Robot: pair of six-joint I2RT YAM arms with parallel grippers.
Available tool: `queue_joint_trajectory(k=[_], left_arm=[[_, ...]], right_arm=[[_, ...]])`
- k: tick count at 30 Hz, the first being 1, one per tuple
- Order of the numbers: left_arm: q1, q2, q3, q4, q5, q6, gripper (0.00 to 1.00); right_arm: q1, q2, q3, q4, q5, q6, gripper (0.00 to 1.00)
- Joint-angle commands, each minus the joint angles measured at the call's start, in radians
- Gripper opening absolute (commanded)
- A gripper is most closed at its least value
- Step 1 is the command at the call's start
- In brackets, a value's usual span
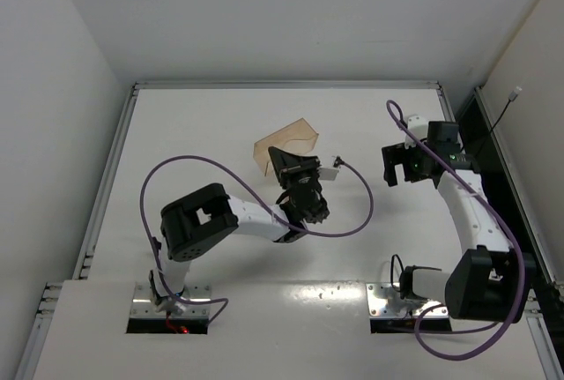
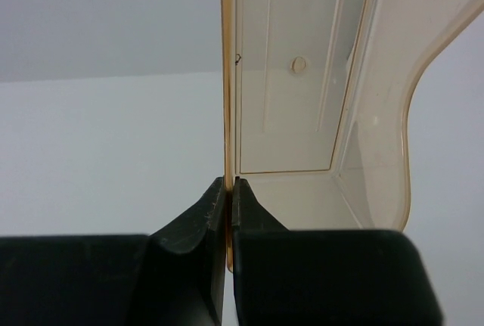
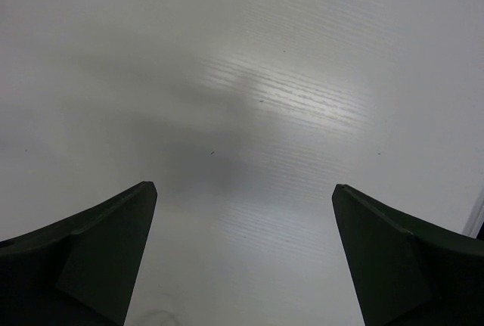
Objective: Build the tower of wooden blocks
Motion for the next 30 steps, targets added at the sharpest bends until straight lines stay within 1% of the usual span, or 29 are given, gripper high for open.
queue_joint_trajectory(k=[1, 7, 9, 11, 13, 14, 16, 18, 19, 20, 22, 23, 24, 26, 27, 28, 29, 30], left_arm=[[-0.036, -0.071, 0.02, 0.559, -0.271, 0.029, 0.0], [-0.101, -0.144, 0.063, 0.559, -0.271, 0.068, 0.0], [-0.101, -0.166, 0.063, 0.559, -0.271, 0.082, 0.0], [-0.101, -0.204, 0.101, 0.559, -0.271, 0.082, 0.0], [-0.092, -0.233, 0.15, 0.559, -0.271, 0.124, 0.0], [-0.092, -0.233, 0.208, 0.559, -0.271, 0.137, 0.0], [-0.092, -0.247, 0.277, 0.559, -0.271, 0.178, 0.0], [-0.092, -0.247, 0.375, 0.559, -0.271, 0.232, 0.0], [-0.092, -0.247, 0.407, 0.559, -0.271, 0.241, 0.0], [-0.092, -0.247, 0.473, 0.559, -0.271, 0.265, 0.0], [-0.115, -0.232, 0.555, 0.559, -0.271, 0.346, 0.0], [-0.115, -0.232, 0.592, 0.559, -0.271, 0.371, 0.0], [-0.139, -0.217, 0.663, 0.559, -0.271, 0.402, 0.0], [-0.15, -0.18, 0.748, 0.559, -0.271, 0.503, 0.0], [-0.15, -0.163, 0.832, 0.559, -0.271, 0.543, 0.0], [-0.15, -0.138, 0.884, 0.559, -0.271, 0.65, 0.0], [-0.15, -0.077, 0.941, 0.559, -0.271, 0.708, 0.0], [-0.15, -0.057, 1.051, 0.559, -0.271, 0.75, 0.0]], right_arm=[[0.005, 0.015, 0.045, 0.007, -0.029, 0.018, 1.0], [0.005, 0.051, 0.085, -0.011, -0.049, 0.018, 1.0], [0.014, 0.063, 0.085, -0.011, -0.058, 0.018, 1.0], [0.014, 0.081, 0.094, -0.011, -0.068, 0.018, 0.98], [0.014, 0.091, 0.094, -0.021, -0.079, 0.018, 0.97], [0.014, 0.091, 0.094, -0.021, -0.091, 0.009, 0.97], [0.014, 0.101, 0.103, -0.021, -0.092, 0.008, 0.97], [0.014, 0.115, 0.114, -0.03, -0.131, -0.004, 1.0], [0.014, 0.127, 0.114, -0.03, -0.15, -0.013, 1.0], [0.014, 0.127, 0.125, -0.04, -0.194, -0.013, 1.0], [0.014, 0.156, 0.134, -0.05, -0.248, -0.027, 1.0], [0.014, 0.166, 0.134, -0.05, -0.248, -0.036, 1.0], [0.014, 0.166, 0.134, -0.059, -0.26, -0.036, 1.0], [0.014, 0.187, 0.143, -0.059, -0.27, -0.047, 1.0], [0.014, 0.187, 0.152, -0.059, -0.27, -0.047, 1.0], [0.014, 0.198, 0.152, -0.068, -0.27, -0.047, 1.0], [0.014, 0.21, 0.163, -0.068, -0.282, -0.047, 1.0], [0.014, 0.21, 0.163, -0.068, -0.282, -0.047, 1.0]])
